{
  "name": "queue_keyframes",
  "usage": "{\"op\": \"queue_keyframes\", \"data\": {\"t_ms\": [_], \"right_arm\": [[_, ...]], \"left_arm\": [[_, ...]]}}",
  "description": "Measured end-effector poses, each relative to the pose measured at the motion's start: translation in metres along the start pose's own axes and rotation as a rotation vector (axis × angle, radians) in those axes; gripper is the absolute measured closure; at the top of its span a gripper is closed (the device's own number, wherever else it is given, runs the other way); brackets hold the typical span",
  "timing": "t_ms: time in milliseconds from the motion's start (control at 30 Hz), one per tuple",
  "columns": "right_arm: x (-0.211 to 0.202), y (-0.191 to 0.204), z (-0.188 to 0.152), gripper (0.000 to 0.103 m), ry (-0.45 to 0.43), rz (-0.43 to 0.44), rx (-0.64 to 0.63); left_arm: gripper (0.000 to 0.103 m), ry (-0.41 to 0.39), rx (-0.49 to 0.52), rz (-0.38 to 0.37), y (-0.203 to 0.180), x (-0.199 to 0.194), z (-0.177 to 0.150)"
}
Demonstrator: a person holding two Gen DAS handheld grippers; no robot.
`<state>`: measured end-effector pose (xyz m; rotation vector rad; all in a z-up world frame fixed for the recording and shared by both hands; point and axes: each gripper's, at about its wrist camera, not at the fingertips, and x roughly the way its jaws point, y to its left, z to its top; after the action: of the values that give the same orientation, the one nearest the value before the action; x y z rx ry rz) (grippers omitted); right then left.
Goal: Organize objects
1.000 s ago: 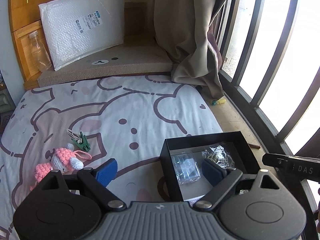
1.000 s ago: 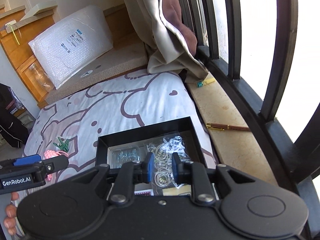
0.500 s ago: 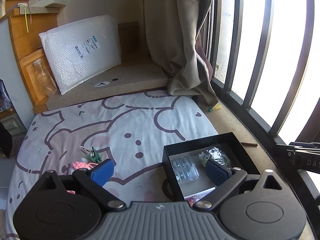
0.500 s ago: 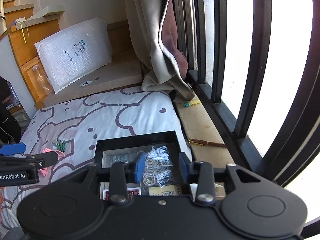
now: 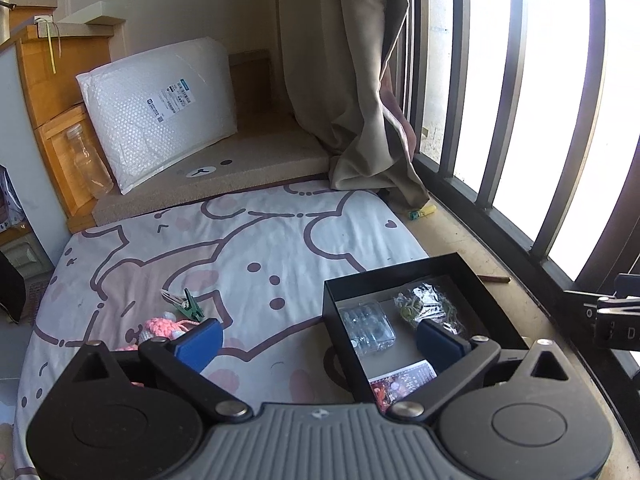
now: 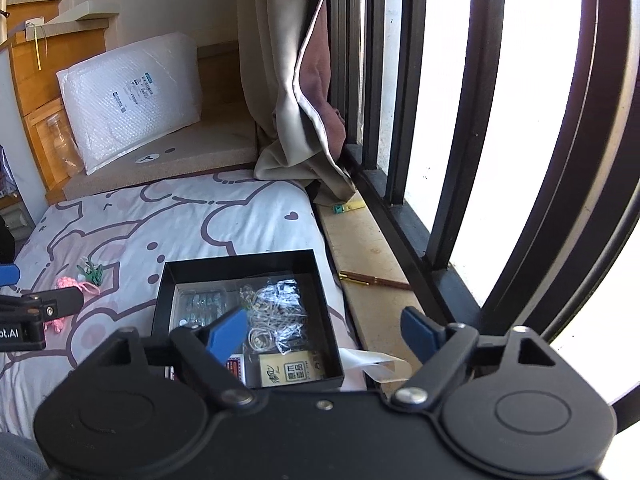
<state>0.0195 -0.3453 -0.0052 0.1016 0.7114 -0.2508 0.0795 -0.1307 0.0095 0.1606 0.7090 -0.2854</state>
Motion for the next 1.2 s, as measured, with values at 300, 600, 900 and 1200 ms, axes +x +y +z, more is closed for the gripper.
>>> {"op": "queue_keyframes", "data": {"t_ms": [300,600,900,1200], "right_arm": [[0.004,-0.001,-0.011,0.0,0.015,-0.044,-0.007],[0.006,0.0,-0.014,0.0,0.016,-0.056,-0.005],[0.013,0.001,-0.016,0.0,0.028,-0.08,-0.01],[0.025,0.011,-0.016,0.0,0.048,-0.071,-0.019]], "left_arm": [[0.001,0.023,-0.026,-0.001,0.001,0.004,-0.01],[0.0,0.04,-0.02,0.004,0.0,0.012,-0.015],[0.0,0.054,-0.045,0.008,0.011,0.02,-0.018],[0.0,0.072,-0.088,0.038,0.038,0.028,-0.023]]}}
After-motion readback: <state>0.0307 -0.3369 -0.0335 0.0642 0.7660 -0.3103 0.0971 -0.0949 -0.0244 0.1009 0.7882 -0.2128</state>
